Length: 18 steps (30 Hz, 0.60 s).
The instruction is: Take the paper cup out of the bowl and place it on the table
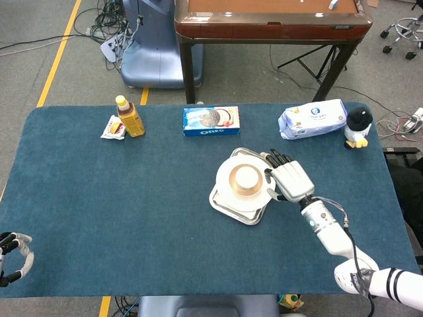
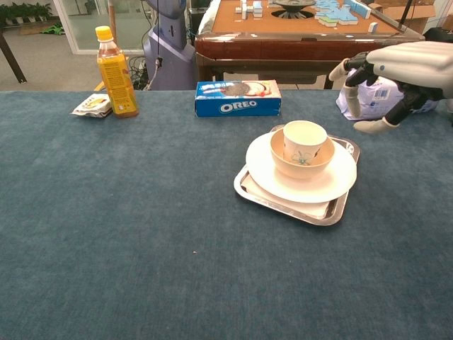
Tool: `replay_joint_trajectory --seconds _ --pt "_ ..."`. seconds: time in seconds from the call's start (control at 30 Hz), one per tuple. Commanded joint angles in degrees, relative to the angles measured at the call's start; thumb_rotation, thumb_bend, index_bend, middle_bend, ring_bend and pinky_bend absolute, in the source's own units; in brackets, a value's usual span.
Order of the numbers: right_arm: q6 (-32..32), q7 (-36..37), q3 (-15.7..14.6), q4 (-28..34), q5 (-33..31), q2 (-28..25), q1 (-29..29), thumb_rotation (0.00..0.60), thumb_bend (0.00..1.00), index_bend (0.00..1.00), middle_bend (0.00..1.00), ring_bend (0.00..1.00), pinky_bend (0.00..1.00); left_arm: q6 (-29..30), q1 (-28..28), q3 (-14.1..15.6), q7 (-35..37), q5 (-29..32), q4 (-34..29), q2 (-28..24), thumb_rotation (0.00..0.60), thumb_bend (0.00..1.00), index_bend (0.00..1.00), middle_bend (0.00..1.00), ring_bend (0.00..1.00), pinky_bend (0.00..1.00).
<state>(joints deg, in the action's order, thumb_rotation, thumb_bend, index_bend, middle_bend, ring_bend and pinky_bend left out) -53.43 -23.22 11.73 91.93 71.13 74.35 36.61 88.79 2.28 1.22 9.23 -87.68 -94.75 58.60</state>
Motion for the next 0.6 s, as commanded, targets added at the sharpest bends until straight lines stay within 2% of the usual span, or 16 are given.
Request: replay_joint_trajectory --seconds 0.03,0.17,0.6 --pt "0.6 -1.2 -0.1 -1.3 -1.0 1.4 1.1 0.6 0.27 0.5 0.12 0.04 0.18 0.1 0.0 0.0 0.1 0.0 0.0 -0.1 0.6 0.42 0.51 0.4 0.26 0.42" --pt "1.0 -2.6 -0.3 -3.1 -1.9 3.2 2.6 0.6 0.23 0.49 0.11 0.03 0.16 0.2 0.1 -0.1 0.3 0.1 0.0 -0.1 0.6 0.42 0.51 0.4 0.26 0.42" --pt "1.8 -4.3 -0.8 -8.2 -5.0 7.3 5.4 0.6 0.26 0.49 0.1 0.01 0.14 0.6 0.4 -0.1 1.1 0.0 0.1 -0.4 0.6 0.42 0.51 0.4 0.26 0.42"
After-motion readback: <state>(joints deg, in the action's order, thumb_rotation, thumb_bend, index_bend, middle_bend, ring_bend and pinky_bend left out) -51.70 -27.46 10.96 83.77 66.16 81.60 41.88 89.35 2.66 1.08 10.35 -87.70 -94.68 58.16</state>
